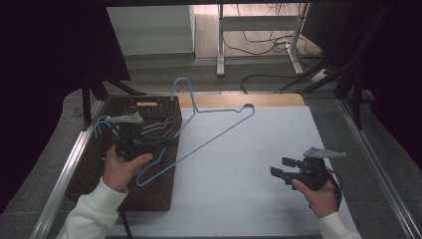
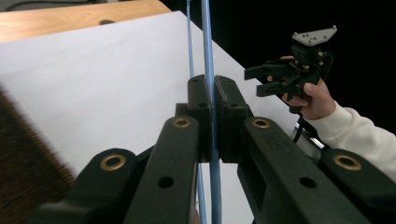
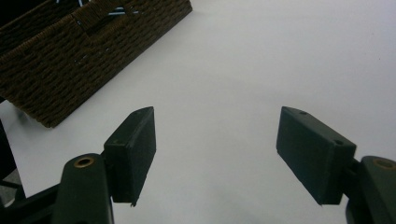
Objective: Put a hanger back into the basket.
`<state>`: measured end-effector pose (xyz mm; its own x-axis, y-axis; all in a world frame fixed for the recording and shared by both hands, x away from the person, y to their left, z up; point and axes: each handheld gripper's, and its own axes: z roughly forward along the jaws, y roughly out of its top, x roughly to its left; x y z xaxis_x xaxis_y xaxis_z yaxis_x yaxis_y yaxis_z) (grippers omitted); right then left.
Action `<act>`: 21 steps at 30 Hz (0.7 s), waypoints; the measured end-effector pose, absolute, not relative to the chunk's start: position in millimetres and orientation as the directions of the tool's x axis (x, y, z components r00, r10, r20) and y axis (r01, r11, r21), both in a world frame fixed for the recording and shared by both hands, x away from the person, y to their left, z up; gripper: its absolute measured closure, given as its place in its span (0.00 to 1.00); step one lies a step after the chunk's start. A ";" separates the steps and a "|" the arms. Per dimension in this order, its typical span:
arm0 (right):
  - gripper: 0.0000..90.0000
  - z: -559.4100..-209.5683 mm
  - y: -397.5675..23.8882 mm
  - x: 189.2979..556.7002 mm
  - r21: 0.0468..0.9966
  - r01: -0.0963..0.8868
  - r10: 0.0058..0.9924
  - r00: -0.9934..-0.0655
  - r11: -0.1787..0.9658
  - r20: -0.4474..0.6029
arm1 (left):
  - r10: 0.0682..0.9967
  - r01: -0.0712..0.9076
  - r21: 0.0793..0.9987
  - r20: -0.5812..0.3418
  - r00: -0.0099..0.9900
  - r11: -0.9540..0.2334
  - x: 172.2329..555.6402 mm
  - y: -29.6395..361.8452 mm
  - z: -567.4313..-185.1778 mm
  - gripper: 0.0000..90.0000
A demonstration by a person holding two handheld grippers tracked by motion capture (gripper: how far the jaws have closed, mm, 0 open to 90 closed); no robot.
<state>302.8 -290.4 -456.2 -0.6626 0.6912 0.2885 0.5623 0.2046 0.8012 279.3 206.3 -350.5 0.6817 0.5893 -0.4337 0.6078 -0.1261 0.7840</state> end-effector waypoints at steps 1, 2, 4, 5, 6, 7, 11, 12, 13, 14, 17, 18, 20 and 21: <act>0.32 -456.8 -290.1 302.9 0.801 0.562 0.691 -0.664 0.209 0.286 | 0.595 0.605 0.787 -0.432 0.678 -0.119 278.1 213.1 -350.4 0.96; 0.32 -457.3 -289.7 302.8 0.800 0.562 0.691 -0.665 0.210 0.285 | 0.601 0.603 0.790 -0.430 0.674 -0.111 276.9 220.4 -350.3 0.96; 0.32 -458.0 -288.9 302.2 0.798 0.563 0.692 -0.664 0.214 0.283 | 0.612 0.598 0.797 -0.430 0.664 -0.089 274.8 235.4 -350.7 0.96; 0.32 -458.2 -288.9 302.0 0.797 0.564 0.692 -0.665 0.217 0.281 | 0.616 0.596 0.799 -0.429 0.660 -0.081 273.9 242.6 -351.5 0.96; 0.32 -458.8 -288.6 302.2 0.798 0.561 0.692 -0.665 0.218 0.279 | 0.624 0.599 0.798 -0.433 0.650 -0.069 273.2 249.5 -352.5 0.96; 0.32 -459.1 -288.5 302.3 0.797 0.563 0.694 -0.665 0.220 0.277 | 0.629 0.599 0.798 -0.436 0.643 -0.060 272.6 256.1 -354.0 0.96; 0.32 -460.8 -286.7 303.7 0.791 0.568 0.697 -0.662 0.227 0.276 | 0.649 0.601 0.799 -0.443 0.618 -0.027 269.7 279.7 -360.9 0.96; 0.32 -461.2 -286.2 303.8 0.790 0.569 0.698 -0.662 0.230 0.274 | 0.656 0.599 0.801 -0.443 0.612 -0.019 268.4 285.5 -362.6 0.96; 0.32 -461.7 -286.0 304.1 0.790 0.568 0.698 -0.663 0.233 0.271 | 0.660 0.600 0.800 -0.447 0.604 -0.008 267.2 291.3 -364.4 0.96; 0.32 -462.0 -285.8 304.1 0.789 0.567 0.698 -0.664 0.236 0.269 | 0.665 0.599 0.801 -0.447 0.599 -0.001 265.7 296.9 -365.9 0.96; 0.32 -462.3 -286.1 303.8 0.789 0.566 0.700 -0.664 0.238 0.265 | 0.685 0.597 0.802 -0.445 0.576 0.019 260.9 313.0 -370.0 0.96; 0.32 -462.2 -286.2 303.5 0.789 0.568 0.700 -0.662 0.236 0.267 | 0.691 0.598 0.801 -0.446 0.569 0.025 259.4 317.9 -371.4 0.96; 0.32 -462.5 -286.9 303.7 0.790 0.566 0.701 -0.662 0.235 0.265 | 0.703 0.602 0.798 -0.446 0.553 0.033 257.1 326.3 -374.7 0.96; 0.32 -462.5 -287.4 303.8 0.790 0.566 0.701 -0.662 0.235 0.265 | 0.710 0.603 0.797 -0.446 0.546 0.037 256.6 329.8 -376.6 0.96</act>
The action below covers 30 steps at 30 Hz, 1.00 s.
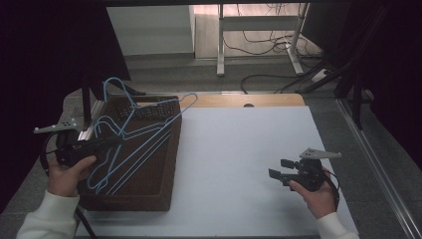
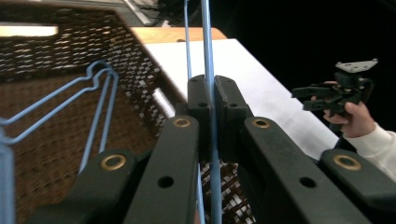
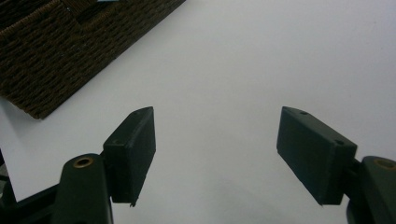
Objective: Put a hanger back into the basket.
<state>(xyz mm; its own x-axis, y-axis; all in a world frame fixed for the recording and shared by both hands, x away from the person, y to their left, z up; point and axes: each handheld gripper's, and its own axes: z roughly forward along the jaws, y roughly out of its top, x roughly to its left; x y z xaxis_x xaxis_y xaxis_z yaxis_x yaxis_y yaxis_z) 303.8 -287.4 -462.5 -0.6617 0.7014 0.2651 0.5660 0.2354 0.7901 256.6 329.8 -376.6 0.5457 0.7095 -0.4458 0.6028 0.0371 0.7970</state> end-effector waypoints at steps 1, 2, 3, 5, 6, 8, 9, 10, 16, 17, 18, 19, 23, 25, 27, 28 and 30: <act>0.32 -462.7 -287.6 304.1 0.790 0.567 0.702 -0.661 0.235 0.266 | 0.710 0.603 0.797 -0.447 0.544 0.040 256.7 333.1 -378.9 0.96; 0.32 -462.9 -287.7 304.5 0.789 0.568 0.702 -0.660 0.235 0.266 | 0.712 0.604 0.795 -0.449 0.540 0.043 256.9 335.6 -381.0 0.96; 0.32 -463.2 -287.5 304.8 0.788 0.569 0.702 -0.660 0.236 0.266 | 0.713 0.603 0.797 -0.446 0.541 0.041 257.4 337.9 -383.2 0.96; 0.32 -463.8 -287.1 305.3 0.788 0.569 0.702 -0.660 0.236 0.267 | 0.710 0.606 0.794 -0.452 0.540 0.045 258.5 341.8 -387.4 0.96; 0.32 -463.9 -286.8 305.3 0.786 0.571 0.702 -0.660 0.236 0.269 | 0.712 0.611 0.790 -0.455 0.535 0.046 258.6 343.5 -389.2 0.96; 0.32 -464.2 -286.6 305.6 0.785 0.572 0.702 -0.660 0.238 0.268 | 0.717 0.617 0.785 -0.457 0.526 0.048 258.7 347.6 -392.5 0.96; 0.32 -464.5 -286.6 305.7 0.784 0.573 0.702 -0.660 0.239 0.269 | 0.718 0.618 0.784 -0.460 0.522 0.053 258.4 350.3 -394.0 0.96; 0.32 -465.0 -286.6 306.0 0.785 0.572 0.702 -0.660 0.239 0.267 | 0.721 0.619 0.783 -0.462 0.516 0.059 257.8 353.2 -395.1 0.96; 0.32 -466.1 -287.3 306.1 0.780 0.579 0.705 -0.656 0.239 0.271 | 0.732 0.623 0.778 -0.471 0.492 0.082 252.9 368.9 -399.9 0.96; 0.31 -466.0 -287.5 306.1 0.782 0.576 0.705 -0.657 0.239 0.269 | 0.734 0.621 0.780 -0.467 0.493 0.080 252.1 370.8 -400.3 0.96; 0.32 -466.0 -287.6 306.0 0.783 0.575 0.706 -0.656 0.238 0.268 | 0.737 0.621 0.779 -0.469 0.487 0.085 250.9 372.0 -400.5 0.96; 0.31 -465.8 -287.8 305.9 0.782 0.576 0.706 -0.656 0.238 0.268 | 0.737 0.620 0.779 -0.472 0.484 0.092 250.0 373.1 -400.8 0.96; 0.31 -465.2 -287.5 304.8 0.784 0.573 0.706 -0.657 0.239 0.265 | 0.740 0.626 0.775 -0.470 0.480 0.086 248.5 376.7 -402.9 0.96; 0.31 -464.5 -287.3 303.9 0.785 0.571 0.705 -0.659 0.241 0.263 | 0.743 0.635 0.768 -0.474 0.473 0.086 249.6 377.5 -405.2 0.96; 0.31 -464.4 -287.2 303.3 0.783 0.573 0.704 -0.659 0.242 0.264 | 0.745 0.646 0.759 -0.477 0.465 0.083 252.4 377.8 -408.3 0.96; 0.31 -464.5 -287.1 303.2 0.783 0.573 0.704 -0.659 0.243 0.264 | 0.746 0.652 0.754 -0.480 0.462 0.081 254.1 377.4 -409.9 0.96; 0.31 -464.6 -287.0 303.4 0.782 0.574 0.704 -0.659 0.243 0.265 | 0.747 0.661 0.747 -0.481 0.460 0.074 258.0 376.0 -412.3 0.96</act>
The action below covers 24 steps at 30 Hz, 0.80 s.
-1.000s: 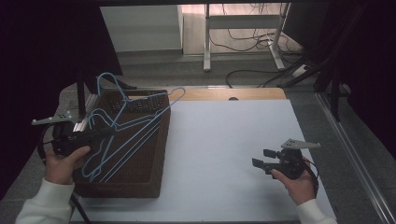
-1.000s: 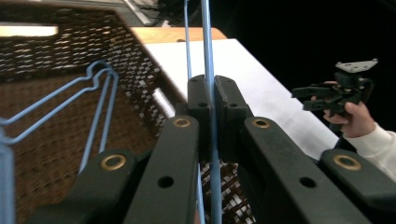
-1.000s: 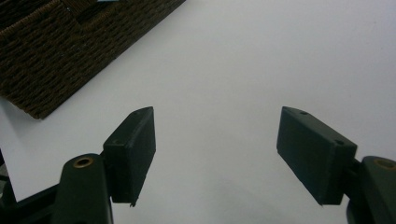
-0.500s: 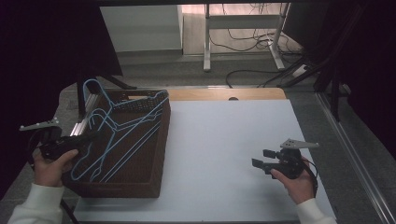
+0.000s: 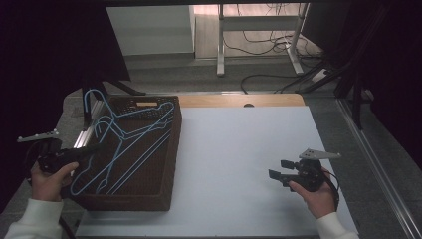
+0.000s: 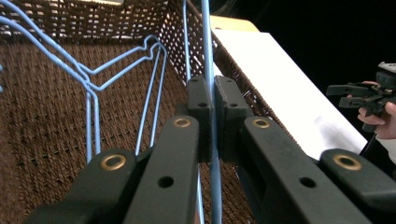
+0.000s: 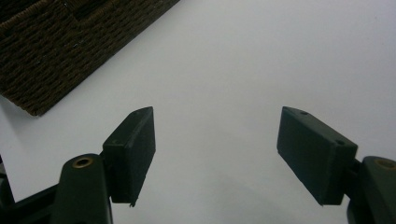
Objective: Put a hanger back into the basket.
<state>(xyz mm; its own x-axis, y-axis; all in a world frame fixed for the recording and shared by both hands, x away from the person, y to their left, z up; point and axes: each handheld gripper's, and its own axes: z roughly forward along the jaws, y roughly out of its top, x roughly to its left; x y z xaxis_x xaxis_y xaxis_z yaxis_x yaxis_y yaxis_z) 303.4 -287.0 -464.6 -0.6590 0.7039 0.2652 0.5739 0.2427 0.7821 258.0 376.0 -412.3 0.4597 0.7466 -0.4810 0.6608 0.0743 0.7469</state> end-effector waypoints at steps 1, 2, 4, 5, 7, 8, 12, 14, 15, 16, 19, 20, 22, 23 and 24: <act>0.31 -464.7 -287.0 303.7 0.783 0.573 0.703 -0.660 0.243 0.264 | 0.747 0.664 0.744 -0.481 0.459 0.070 260.1 374.8 -413.4 0.96; 0.31 -464.7 -286.8 303.8 0.782 0.575 0.705 -0.658 0.242 0.266 | 0.747 0.668 0.741 -0.481 0.458 0.067 262.1 373.7 -414.4 0.96; 0.31 -465.0 -286.7 304.3 0.783 0.573 0.703 -0.660 0.243 0.265 | 0.747 0.676 0.734 -0.485 0.456 0.064 266.0 371.6 -416.6 0.96; 0.31 -465.1 -286.6 304.4 0.782 0.573 0.702 -0.661 0.244 0.265 | 0.747 0.679 0.732 -0.486 0.453 0.064 267.9 370.4 -417.8 0.96; 0.31 -465.4 -286.3 304.5 0.783 0.572 0.702 -0.662 0.245 0.263 | 0.748 0.685 0.726 -0.488 0.451 0.060 271.5 368.2 -420.4 0.96; 0.31 -465.3 -286.3 304.5 0.783 0.572 0.702 -0.661 0.246 0.263 | 0.750 0.687 0.724 -0.486 0.449 0.058 272.9 366.7 -421.4 0.96; 0.31 -464.9 -286.8 304.2 0.783 0.572 0.703 -0.661 0.245 0.262 | 0.760 0.699 0.714 -0.476 0.442 0.040 279.2 360.7 -425.1 0.96; 0.31 -464.9 -286.9 304.1 0.783 0.571 0.703 -0.661 0.246 0.262 | 0.765 0.708 0.705 -0.470 0.440 0.026 283.7 357.5 -427.6 0.96; 0.31 -464.9 -286.9 304.1 0.783 0.572 0.703 -0.661 0.246 0.262 | 0.767 0.714 0.699 -0.471 0.436 0.023 285.9 355.6 -429.0 0.96; 0.31 -464.9 -286.8 304.1 0.783 0.572 0.703 -0.661 0.246 0.262 | 0.768 0.719 0.695 -0.469 0.435 0.017 287.7 354.4 -430.6 0.96; 0.31 -464.5 -286.8 303.7 0.783 0.573 0.703 -0.660 0.244 0.264 | 0.766 0.726 0.688 -0.471 0.436 0.009 291.7 350.9 -436.0 0.96; 0.31 -464.3 -287.1 303.6 0.783 0.572 0.704 -0.660 0.245 0.263 | 0.768 0.729 0.685 -0.471 0.434 0.008 292.5 349.9 -438.0 0.96; 0.31 -464.4 -287.7 303.8 0.784 0.571 0.704 -0.661 0.245 0.262 | 0.766 0.731 0.682 -0.484 0.423 0.028 293.1 350.6 -441.8 0.96; 0.31 -464.5 -288.0 303.9 0.784 0.570 0.703 -0.661 0.245 0.261 | 0.768 0.732 0.681 -0.489 0.415 0.038 293.4 351.7 -443.7 0.96; 0.31 -464.6 -288.1 303.9 0.784 0.571 0.704 -0.661 0.244 0.262 | 0.775 0.733 0.679 -0.482 0.408 0.036 293.7 352.7 -445.7 0.96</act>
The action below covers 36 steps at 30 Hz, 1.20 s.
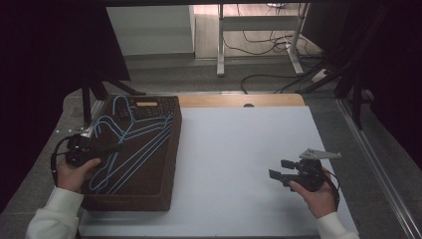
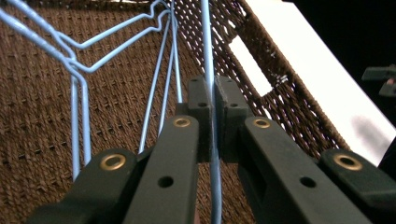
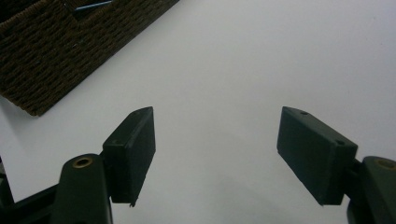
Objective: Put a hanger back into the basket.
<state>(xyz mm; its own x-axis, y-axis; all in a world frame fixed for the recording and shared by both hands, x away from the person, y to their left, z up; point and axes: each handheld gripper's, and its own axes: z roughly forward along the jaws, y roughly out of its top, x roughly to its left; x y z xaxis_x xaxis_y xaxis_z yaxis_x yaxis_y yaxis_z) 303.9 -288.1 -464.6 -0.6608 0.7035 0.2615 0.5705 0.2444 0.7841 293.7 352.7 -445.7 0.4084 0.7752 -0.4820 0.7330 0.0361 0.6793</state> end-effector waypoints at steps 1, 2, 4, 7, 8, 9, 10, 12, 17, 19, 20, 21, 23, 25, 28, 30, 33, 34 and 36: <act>0.31 -464.7 -288.1 303.9 0.784 0.570 0.703 -0.661 0.245 0.261 | 0.780 0.739 0.673 -0.479 0.403 0.032 294.3 353.4 -447.6 0.96; 0.31 -464.7 -288.0 303.9 0.784 0.570 0.703 -0.661 0.246 0.261 | 0.790 0.745 0.667 -0.465 0.400 0.015 294.9 353.3 -448.8 0.95; 0.31 -464.7 -287.6 303.9 0.784 0.570 0.703 -0.662 0.246 0.261 | 0.836 0.728 0.685 -0.390 0.385 -0.016 293.2 349.8 -447.8 0.80; 0.31 -464.6 -287.0 303.9 0.782 0.573 0.703 -0.661 0.246 0.263 | 0.883 0.697 0.715 -0.291 0.368 -0.055 288.4 344.2 -440.4 0.56; 0.31 -464.8 -286.5 303.9 0.782 0.573 0.703 -0.661 0.246 0.262 | 0.892 0.689 0.722 -0.272 0.362 -0.059 286.7 342.3 -437.0 0.47; 0.31 -464.9 -286.2 304.0 0.782 0.572 0.703 -0.662 0.249 0.261 | 0.894 0.685 0.725 -0.263 0.361 -0.063 285.4 340.7 -434.4 0.41; 0.31 -465.0 -286.0 304.1 0.782 0.571 0.702 -0.663 0.250 0.260 | 0.895 0.675 0.734 -0.251 0.368 -0.072 283.1 338.3 -430.9 0.37; 0.31 -465.0 -285.2 303.8 0.781 0.572 0.700 -0.664 0.250 0.262 | 0.885 0.650 0.755 -0.243 0.398 -0.084 277.5 332.1 -424.1 0.35; 0.30 -465.5 -284.9 304.2 0.782 0.572 0.697 -0.666 0.250 0.265 | 0.838 0.605 0.786 -0.244 0.488 -0.123 267.2 304.6 -417.4 0.29; 0.29 -465.5 -284.9 304.2 0.782 0.571 0.695 -0.668 0.249 0.267 | 0.819 0.599 0.789 -0.249 0.516 -0.137 265.3 292.3 -417.3 0.27; 0.29 -465.6 -284.6 304.1 0.783 0.569 0.695 -0.669 0.251 0.263 | 0.810 0.596 0.790 -0.251 0.530 -0.146 264.6 286.0 -417.6 0.27; 0.29 -465.7 -284.2 303.9 0.782 0.570 0.695 -0.670 0.253 0.263 | 0.802 0.590 0.793 -0.247 0.544 -0.156 263.4 279.8 -417.8 0.26; 0.28 -466.0 -283.5 303.8 0.781 0.567 0.692 -0.675 0.263 0.257 | 0.781 0.574 0.801 -0.246 0.575 -0.170 259.9 267.5 -418.0 0.25; 0.27 -465.8 -283.8 303.5 0.781 0.562 0.691 -0.679 0.272 0.248 | 0.761 0.563 0.803 -0.238 0.604 -0.196 255.6 255.1 -418.0 0.22; 0.26 -463.2 -286.3 302.7 0.786 0.559 0.691 -0.678 0.263 0.250 | 0.742 0.548 0.809 -0.231 0.630 -0.213 248.2 240.1 -419.0 0.21; 0.25 -460.1 -289.7 301.5 0.794 0.552 0.686 -0.682 0.254 0.254 | 0.731 0.536 0.814 -0.222 0.646 -0.226 242.5 232.7 -419.8 0.21; 0.25 -455.6 -295.6 298.8 0.808 0.534 0.685 -0.686 0.247 0.244 | 0.713 0.530 0.812 -0.221 0.665 -0.243 237.5 224.8 -422.4 0.21; 0.25 -454.4 -297.9 297.7 0.811 0.532 0.687 -0.685 0.244 0.243 | 0.710 0.532 0.809 -0.219 0.669 -0.252 237.0 222.7 -423.9 0.21; 0.25 -453.5 -302.1 295.9 0.816 0.526 0.688 -0.685 0.239 0.241 | 0.711 0.538 0.801 -0.217 0.669 -0.263 237.8 220.6 -427.3 0.20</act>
<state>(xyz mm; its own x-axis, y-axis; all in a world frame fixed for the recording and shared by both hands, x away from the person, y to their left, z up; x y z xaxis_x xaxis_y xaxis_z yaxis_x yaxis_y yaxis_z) 295.9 -302.1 -453.5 -0.6850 0.6877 0.2407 0.5262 0.2385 0.8162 237.8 220.6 -427.3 0.6693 0.7107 -0.2166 0.5382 -0.2629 0.8008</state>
